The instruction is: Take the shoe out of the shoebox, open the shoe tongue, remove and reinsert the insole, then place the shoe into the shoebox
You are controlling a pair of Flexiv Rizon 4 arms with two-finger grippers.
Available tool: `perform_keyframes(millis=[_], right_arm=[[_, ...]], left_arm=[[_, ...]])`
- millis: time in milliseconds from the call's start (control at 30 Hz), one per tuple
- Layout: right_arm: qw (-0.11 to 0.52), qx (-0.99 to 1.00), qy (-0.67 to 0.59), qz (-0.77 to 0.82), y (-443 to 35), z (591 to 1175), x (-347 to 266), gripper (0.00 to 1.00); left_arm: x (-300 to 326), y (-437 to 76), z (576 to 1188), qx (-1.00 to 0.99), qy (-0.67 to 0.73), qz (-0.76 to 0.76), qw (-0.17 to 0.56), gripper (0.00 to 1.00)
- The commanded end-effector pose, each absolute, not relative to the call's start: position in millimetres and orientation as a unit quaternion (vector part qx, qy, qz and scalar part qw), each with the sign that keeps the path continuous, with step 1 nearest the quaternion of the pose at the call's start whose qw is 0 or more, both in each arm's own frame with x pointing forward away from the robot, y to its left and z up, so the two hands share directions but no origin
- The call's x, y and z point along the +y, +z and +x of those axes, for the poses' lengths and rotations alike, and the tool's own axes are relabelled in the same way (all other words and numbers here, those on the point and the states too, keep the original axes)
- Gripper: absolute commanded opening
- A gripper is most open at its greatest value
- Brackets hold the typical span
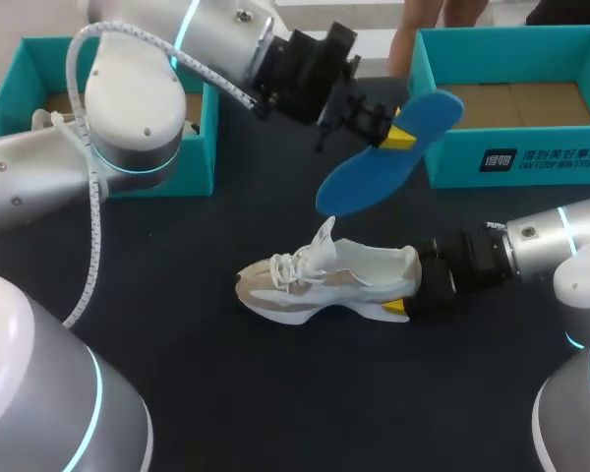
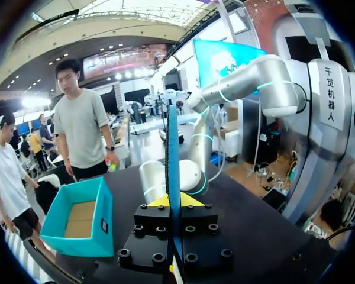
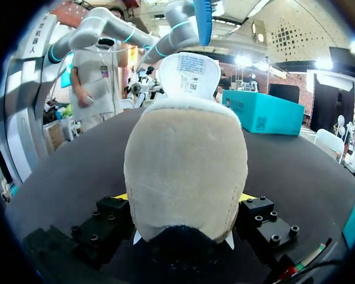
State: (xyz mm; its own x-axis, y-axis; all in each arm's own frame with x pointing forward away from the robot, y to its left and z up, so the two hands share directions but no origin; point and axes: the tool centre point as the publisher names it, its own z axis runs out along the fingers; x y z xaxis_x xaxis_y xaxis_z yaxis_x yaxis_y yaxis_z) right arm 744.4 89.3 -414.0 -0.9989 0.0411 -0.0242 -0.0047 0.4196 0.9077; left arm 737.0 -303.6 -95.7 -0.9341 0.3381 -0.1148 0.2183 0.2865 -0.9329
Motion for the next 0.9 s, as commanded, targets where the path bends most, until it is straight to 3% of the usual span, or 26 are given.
perform_keyframes(millis=[33, 267, 900], right_arm=[[0.021, 0.843, 0.537, 0.011, -417.5, 744.2, 91.3, 0.00], [0.021, 0.843, 0.537, 0.011, -417.5, 744.2, 91.3, 0.00], [0.021, 0.843, 0.537, 0.011, -417.5, 744.2, 91.3, 0.00]], left_arm=[[-290.5, -95.0, 731.3, -0.766, 0.622, -0.151, 0.053, 0.00], [-264.6, -81.1, 739.8, -0.695, 0.709, -0.090, 0.081, 0.00], [-264.6, -81.1, 739.8, -0.695, 0.709, -0.090, 0.081, 0.00]])
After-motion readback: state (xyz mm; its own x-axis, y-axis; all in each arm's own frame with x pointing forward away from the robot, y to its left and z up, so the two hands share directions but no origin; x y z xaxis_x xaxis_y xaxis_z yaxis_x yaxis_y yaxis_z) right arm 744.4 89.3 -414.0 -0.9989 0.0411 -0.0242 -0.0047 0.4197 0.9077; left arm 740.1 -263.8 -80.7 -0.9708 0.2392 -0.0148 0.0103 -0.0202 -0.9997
